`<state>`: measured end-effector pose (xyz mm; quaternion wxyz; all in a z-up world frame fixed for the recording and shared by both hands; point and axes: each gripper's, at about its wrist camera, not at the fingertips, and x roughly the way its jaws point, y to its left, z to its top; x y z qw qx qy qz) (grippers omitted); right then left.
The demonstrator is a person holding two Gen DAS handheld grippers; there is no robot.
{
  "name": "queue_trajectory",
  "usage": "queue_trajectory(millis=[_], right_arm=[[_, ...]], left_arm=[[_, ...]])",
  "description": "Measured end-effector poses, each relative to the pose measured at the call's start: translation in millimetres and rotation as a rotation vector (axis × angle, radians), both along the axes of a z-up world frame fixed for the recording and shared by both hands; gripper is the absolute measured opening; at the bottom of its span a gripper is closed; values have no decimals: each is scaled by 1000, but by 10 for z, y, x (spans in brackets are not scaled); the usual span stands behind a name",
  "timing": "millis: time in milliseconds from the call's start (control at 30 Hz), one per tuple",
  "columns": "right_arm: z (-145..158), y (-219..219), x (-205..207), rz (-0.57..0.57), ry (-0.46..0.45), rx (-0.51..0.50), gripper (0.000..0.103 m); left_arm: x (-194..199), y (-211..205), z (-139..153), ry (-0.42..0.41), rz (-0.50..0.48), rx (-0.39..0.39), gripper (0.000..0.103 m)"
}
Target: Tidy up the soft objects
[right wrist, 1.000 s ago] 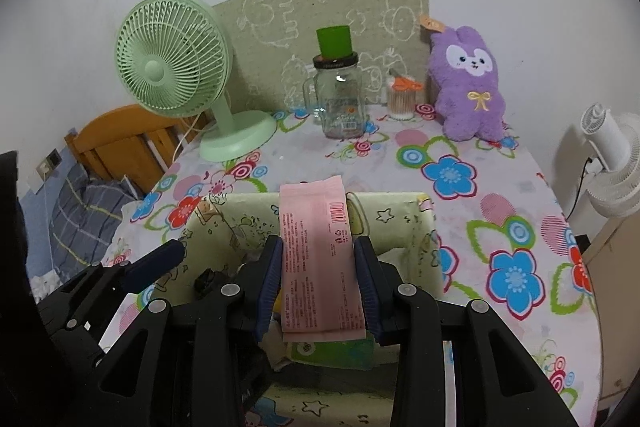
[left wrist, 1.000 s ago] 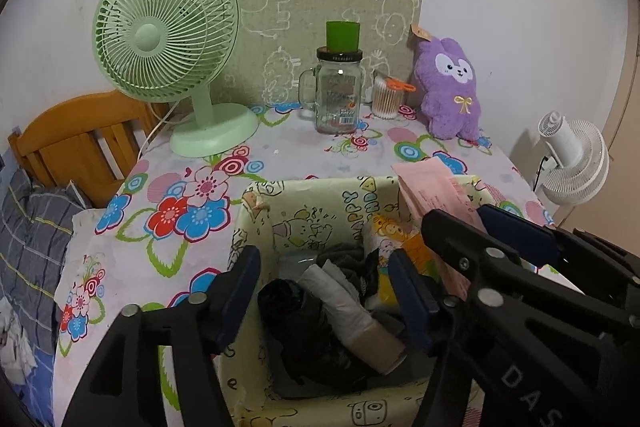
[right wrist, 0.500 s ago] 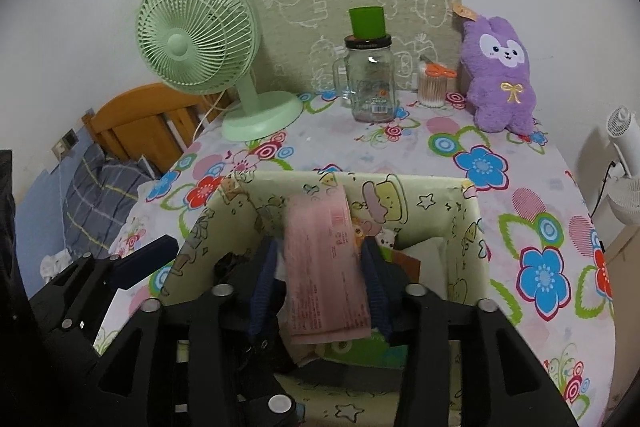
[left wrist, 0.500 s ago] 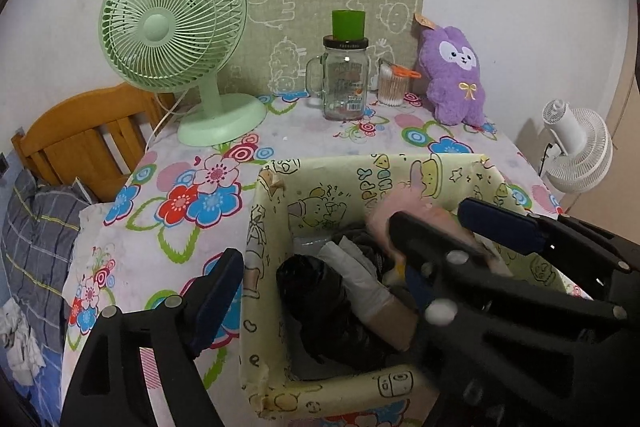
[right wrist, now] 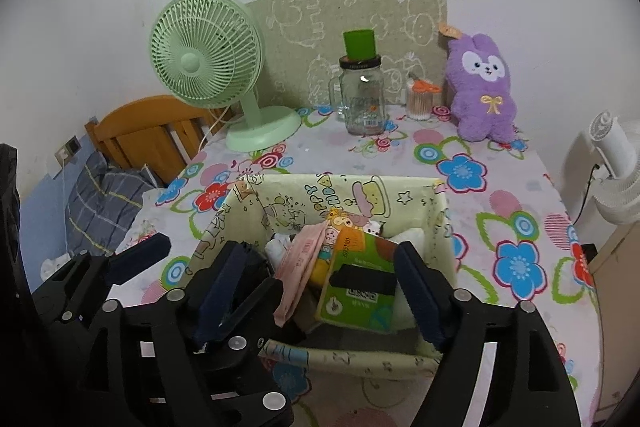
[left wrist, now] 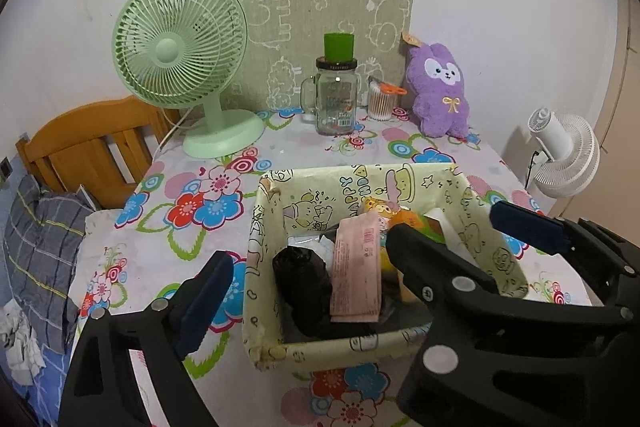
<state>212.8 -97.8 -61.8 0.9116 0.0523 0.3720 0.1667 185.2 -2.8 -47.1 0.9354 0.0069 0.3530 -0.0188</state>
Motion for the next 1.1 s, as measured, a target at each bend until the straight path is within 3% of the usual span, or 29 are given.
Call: queue_trajectory(millis=[367,1100], right_arm=[[243,-153,-342,-43,-47,-4,94],[778,-508,-1164,-148,-178,2,103]], left_arm=[[-299,-51,209,-49,-1,3,100],[-1078,-5,691,-185,21,-8,103]])
